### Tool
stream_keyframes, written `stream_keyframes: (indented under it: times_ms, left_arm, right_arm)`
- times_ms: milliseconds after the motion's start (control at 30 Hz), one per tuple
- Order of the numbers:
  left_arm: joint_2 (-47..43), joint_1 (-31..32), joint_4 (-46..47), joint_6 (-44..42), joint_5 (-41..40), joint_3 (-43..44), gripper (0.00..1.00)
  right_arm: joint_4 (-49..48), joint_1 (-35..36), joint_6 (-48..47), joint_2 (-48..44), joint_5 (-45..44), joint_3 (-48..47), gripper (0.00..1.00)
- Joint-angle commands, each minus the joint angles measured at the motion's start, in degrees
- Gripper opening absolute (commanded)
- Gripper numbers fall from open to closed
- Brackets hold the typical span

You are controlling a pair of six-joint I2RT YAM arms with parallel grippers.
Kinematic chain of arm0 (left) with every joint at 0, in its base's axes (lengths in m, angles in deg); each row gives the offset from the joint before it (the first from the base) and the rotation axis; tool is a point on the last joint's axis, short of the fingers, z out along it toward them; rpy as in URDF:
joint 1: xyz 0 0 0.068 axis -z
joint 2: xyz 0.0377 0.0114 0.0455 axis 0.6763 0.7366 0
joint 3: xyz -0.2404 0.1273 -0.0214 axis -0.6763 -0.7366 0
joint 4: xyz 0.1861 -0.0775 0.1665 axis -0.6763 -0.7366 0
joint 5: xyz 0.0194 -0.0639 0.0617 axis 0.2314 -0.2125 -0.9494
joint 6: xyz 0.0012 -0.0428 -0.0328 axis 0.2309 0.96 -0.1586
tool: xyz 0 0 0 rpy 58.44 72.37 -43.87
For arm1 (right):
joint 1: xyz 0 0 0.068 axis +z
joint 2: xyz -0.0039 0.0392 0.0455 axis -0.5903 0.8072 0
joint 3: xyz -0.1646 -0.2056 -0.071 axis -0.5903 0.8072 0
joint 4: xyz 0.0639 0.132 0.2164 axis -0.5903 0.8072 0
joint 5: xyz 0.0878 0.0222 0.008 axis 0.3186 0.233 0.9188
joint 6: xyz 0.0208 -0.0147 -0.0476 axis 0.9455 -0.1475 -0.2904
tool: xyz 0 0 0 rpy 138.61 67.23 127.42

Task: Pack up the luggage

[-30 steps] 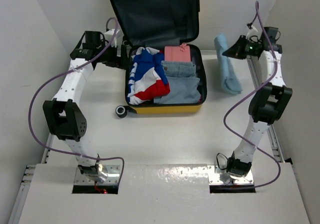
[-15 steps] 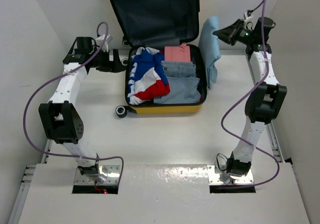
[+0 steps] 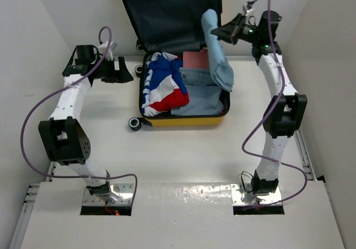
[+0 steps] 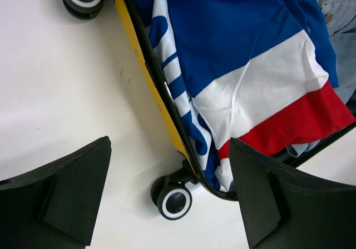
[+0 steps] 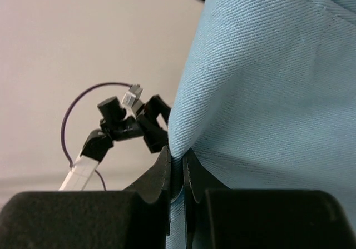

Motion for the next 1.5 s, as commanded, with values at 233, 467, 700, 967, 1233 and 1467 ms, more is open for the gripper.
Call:
stream_keyframes:
  times_ms: [233, 467, 700, 967, 1233, 1467]
  left_arm:
    - [-4.3, -2.8, 1.8, 0.5, 2.8, -2.5, 0.89]
    - [-4.8, -2.8, 1.8, 1.2, 2.8, -3.6, 0.89]
    - [-5.3, -2.8, 2.3, 0.6, 1.7, -4.2, 0.89]
    - [-5.3, -2.8, 7.5, 3.3, 2.8, -4.2, 0.89]
    - [1.3, -4.5, 19.7, 10.0, -1.0, 9.0, 0.97]
    - [12.1, -5.2, 52.9, 28.7, -3.1, 12.4, 0.83]
  right_arm:
    - [4.4, 14.6, -6.2, -6.6, -4.2, 1.0, 0.0]
    - [9.1, 24.2, -13.9, 3.0, -14.6, -0.1, 0.0]
    - [7.6, 26.1, -14.8, 10.5, -23.5, -0.6, 0.0]
    - [8.2, 23.8, -18.3, 12.5, -25.1, 4.7, 0.44]
    - [6.9, 22.9, -19.5, 3.1, -9.8, -0.4, 0.91]
    - [5.9, 14.3, -24.3, -12.2, -11.0, 10.8, 0.86]
